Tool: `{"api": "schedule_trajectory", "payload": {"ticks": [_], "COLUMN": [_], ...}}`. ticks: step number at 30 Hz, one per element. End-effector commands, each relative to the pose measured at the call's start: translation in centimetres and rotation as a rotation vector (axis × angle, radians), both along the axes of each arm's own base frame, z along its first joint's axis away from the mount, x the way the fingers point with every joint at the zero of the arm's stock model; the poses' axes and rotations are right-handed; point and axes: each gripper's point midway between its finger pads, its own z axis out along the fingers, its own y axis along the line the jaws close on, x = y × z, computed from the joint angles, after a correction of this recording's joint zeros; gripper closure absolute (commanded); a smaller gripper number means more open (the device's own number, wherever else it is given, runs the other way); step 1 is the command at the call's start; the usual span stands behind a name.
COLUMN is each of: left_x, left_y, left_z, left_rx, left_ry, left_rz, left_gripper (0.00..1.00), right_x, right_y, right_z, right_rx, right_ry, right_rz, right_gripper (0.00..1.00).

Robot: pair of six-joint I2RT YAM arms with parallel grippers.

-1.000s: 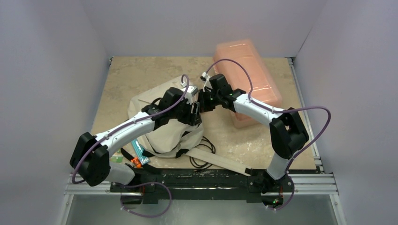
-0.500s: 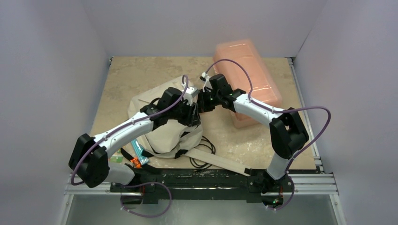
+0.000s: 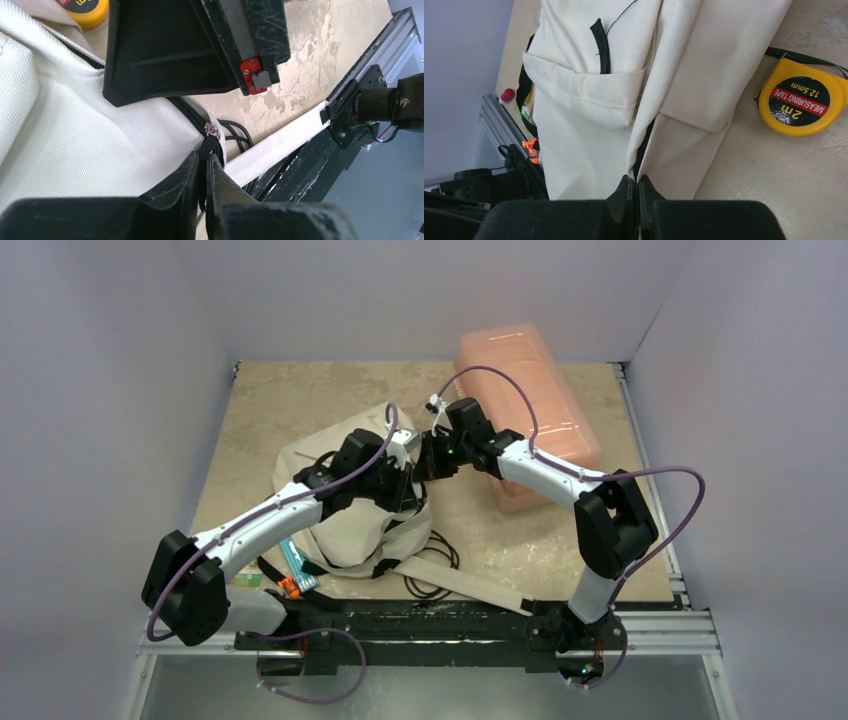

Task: Pack the student bag
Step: Zip the student bag at the center of the board.

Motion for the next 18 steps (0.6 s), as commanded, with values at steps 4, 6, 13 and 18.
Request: {"api": "schedule_trajectory", "payload": {"ticks": [4,6,13,18], "left_x": [-0.8,-1.6,-5.6,-7.6], "left_y": [1.2,1.3,0.5,2.0], "left_z": [0.7,0.6,-0.7,-3.8], "left_rx": [0.002,-0.01,0.051,0.053], "left_ry": [-0.023,-0.01,-0.015,0.103], "left_rz": [0.016,0.024,0.081,0.153], "left_gripper": [1.0,1.0,1.0,1.0], "right_x": [1.6,2.7,7.2,9.4], "right_y": [1.4,1.4,2.1,2.8], "right_z": [3.4,3.9,5.1,6.7], "right_rx": [0.067,0.073,0.085,0.105], "right_ry": [-0.12,-0.166,-0.225,-0.281], "right_rz": [0.008,-0.033,-0.101,-0.094], "right_gripper": [1.0,1.0,1.0,1.0]}}
